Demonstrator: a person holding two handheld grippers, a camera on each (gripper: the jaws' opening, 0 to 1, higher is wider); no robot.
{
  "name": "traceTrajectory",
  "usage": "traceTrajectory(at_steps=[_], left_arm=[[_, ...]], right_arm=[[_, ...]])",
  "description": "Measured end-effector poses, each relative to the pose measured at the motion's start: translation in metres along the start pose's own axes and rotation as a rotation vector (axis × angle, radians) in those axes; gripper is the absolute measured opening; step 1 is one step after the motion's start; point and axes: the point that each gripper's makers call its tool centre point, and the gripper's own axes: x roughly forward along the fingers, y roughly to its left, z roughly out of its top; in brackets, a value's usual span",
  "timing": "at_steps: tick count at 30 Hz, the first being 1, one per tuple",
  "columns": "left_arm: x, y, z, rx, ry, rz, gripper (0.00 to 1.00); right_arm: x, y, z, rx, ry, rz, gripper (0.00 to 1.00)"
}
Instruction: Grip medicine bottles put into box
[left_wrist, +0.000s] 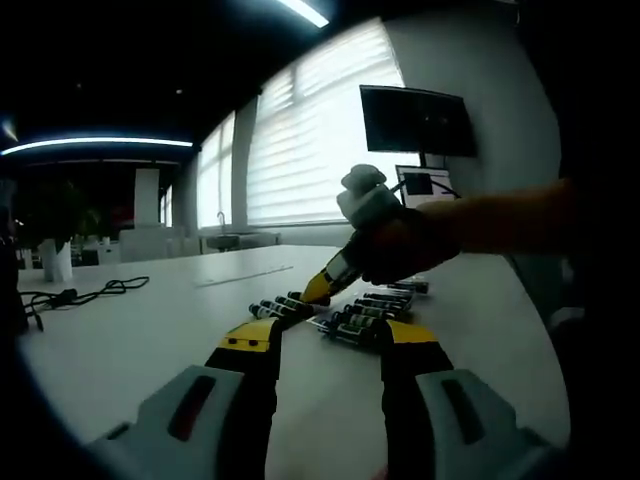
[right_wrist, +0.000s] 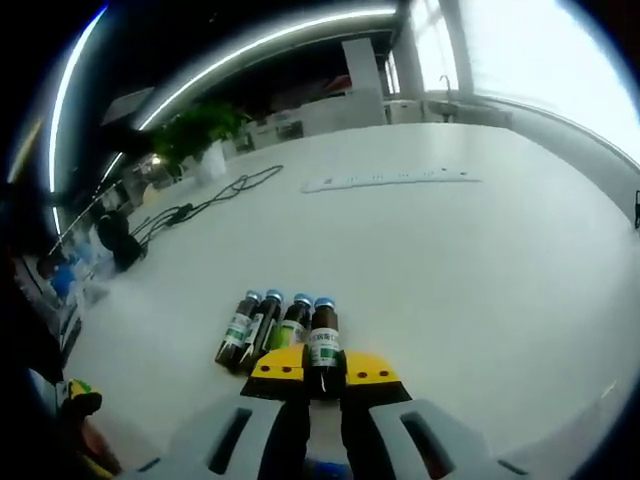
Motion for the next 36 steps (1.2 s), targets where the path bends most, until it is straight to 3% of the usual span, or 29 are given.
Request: traceTrajectory(at_steps=[11, 20, 36], left_arm=[[0.000, -0.001, 0.000, 0.004, 0.003, -0.002, 0.33], [0.000, -0.002, -0.001, 0.013, 0.008, -0.002, 0.33], [0.001, -0.002, -0.002, 0.027, 0.017, 0.003, 0.33]], right_arm=[[-0.017, -0.001, 0.021, 0.005, -0.073, 0.026, 0.07], [-0.043, -0.001, 0.024, 0.014, -0.121, 0.050, 0.07], [-0.080, -0.021, 0.017, 0.033, -0.169, 0.038, 0.07]])
